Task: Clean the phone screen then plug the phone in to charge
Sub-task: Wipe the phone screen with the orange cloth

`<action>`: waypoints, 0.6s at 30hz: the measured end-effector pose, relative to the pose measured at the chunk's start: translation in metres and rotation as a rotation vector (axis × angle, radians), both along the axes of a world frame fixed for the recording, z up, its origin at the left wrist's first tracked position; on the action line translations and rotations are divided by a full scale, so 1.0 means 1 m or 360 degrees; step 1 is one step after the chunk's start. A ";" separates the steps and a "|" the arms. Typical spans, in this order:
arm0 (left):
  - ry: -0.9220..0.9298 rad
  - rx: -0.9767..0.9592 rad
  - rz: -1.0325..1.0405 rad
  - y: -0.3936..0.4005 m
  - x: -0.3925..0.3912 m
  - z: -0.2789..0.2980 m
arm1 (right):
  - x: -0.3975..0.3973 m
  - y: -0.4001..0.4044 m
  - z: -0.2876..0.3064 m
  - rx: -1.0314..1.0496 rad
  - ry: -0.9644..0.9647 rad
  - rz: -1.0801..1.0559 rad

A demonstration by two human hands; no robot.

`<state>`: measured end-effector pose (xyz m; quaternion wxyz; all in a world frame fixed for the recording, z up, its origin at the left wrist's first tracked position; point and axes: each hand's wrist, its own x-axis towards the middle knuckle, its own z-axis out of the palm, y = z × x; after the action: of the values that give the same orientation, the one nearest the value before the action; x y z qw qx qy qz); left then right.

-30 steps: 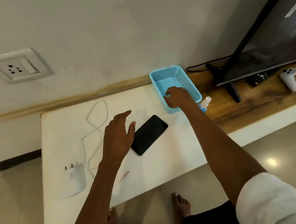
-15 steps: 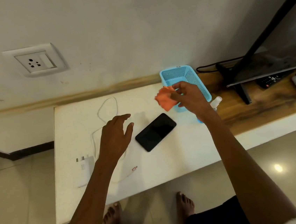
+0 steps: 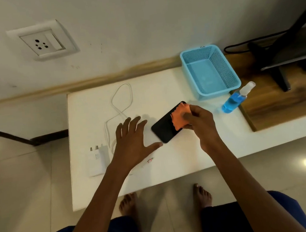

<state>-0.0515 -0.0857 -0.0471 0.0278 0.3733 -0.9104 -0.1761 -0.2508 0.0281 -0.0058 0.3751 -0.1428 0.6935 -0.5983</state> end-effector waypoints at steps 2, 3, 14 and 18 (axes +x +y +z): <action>-0.0044 -0.0018 0.0042 0.004 -0.004 -0.003 | 0.003 -0.001 -0.007 0.0067 0.0133 0.0039; -0.0062 -0.0031 0.0073 0.006 -0.007 -0.004 | 0.002 0.001 -0.010 0.0125 0.0236 0.0058; -0.0059 -0.0107 0.0190 0.032 -0.028 -0.024 | -0.010 0.016 -0.019 0.0414 0.1798 0.0299; -0.0005 -0.0118 0.0208 0.029 -0.029 -0.024 | 0.007 0.019 -0.036 0.0238 0.2195 0.0741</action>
<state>-0.0800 -0.0562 -0.0711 0.0514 0.4309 -0.8900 -0.1396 -0.2438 0.0469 -0.0420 -0.0207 -0.6048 0.7627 -0.2281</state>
